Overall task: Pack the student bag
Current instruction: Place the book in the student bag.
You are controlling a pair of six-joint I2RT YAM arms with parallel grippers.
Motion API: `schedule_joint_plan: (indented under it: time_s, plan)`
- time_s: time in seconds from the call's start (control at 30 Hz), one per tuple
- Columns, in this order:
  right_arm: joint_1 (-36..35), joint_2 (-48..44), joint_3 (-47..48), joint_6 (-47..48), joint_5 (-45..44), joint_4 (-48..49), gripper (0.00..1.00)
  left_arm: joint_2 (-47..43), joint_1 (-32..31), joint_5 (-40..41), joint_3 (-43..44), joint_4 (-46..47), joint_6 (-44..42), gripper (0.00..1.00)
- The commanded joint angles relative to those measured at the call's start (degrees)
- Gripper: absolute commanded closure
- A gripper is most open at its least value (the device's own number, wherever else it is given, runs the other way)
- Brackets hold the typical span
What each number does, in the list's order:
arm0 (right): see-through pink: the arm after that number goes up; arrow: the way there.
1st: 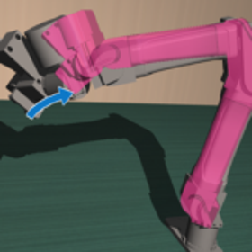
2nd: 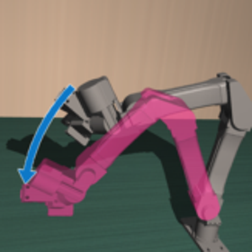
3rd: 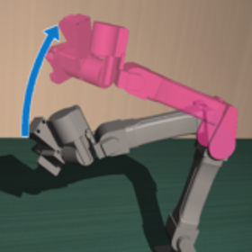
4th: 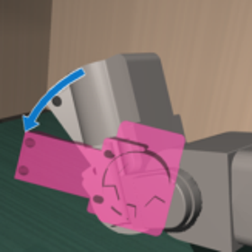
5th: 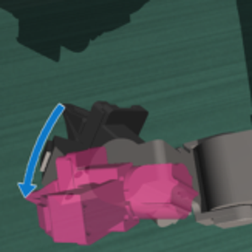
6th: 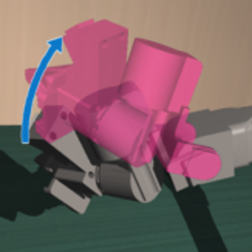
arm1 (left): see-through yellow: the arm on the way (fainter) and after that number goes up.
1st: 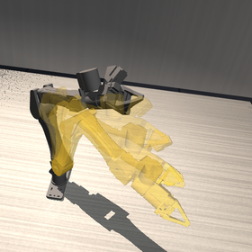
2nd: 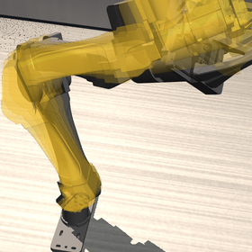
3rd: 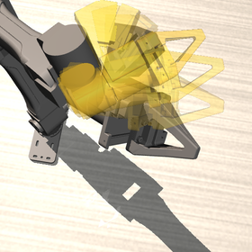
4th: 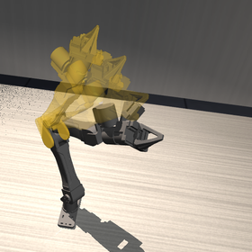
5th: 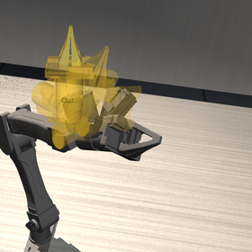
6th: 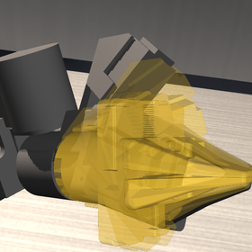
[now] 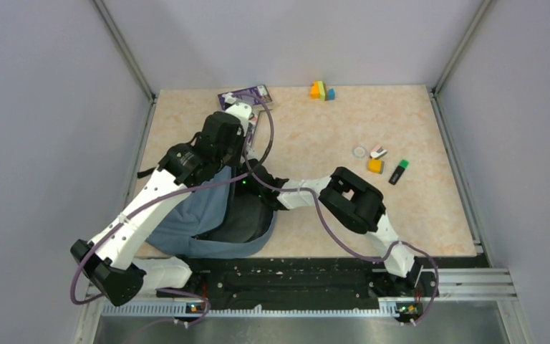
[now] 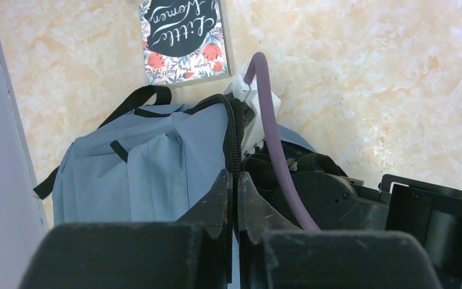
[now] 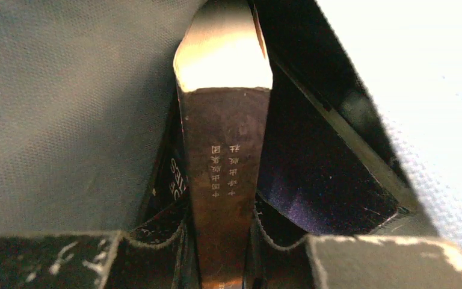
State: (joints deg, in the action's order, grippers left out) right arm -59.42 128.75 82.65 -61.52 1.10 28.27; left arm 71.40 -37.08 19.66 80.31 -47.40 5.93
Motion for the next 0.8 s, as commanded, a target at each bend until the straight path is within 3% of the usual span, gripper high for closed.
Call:
schedule_joint_plan:
  time_s: [0.0, 0.23, 0.33, 0.77]
  plan:
    - [-0.64, -0.77, 0.89, 3.14, -1.37, 6.4, 0.76, -4.42, 1.4, 1.45, -3.45, 9.98, 0.24, 1.0]
    - [-0.64, -5.39, -1.66, 9.73, 2.26, 6.52, 0.31, -6.96, 5.31, 0.62, -7.71, 11.95, 0.26, 1.0]
    - [-0.62, -7.65, -4.66, 10.61, 1.9, 7.67, 0.05, -7.21, 6.05, 0.6, -8.64, 12.34, 0.75, 1.0]
    - [-0.61, -26.63, -22.41, 19.39, -5.64, 5.93, 0.01, -7.5, 8.82, 0.5, -9.38, 11.23, 4.09, 1.0]
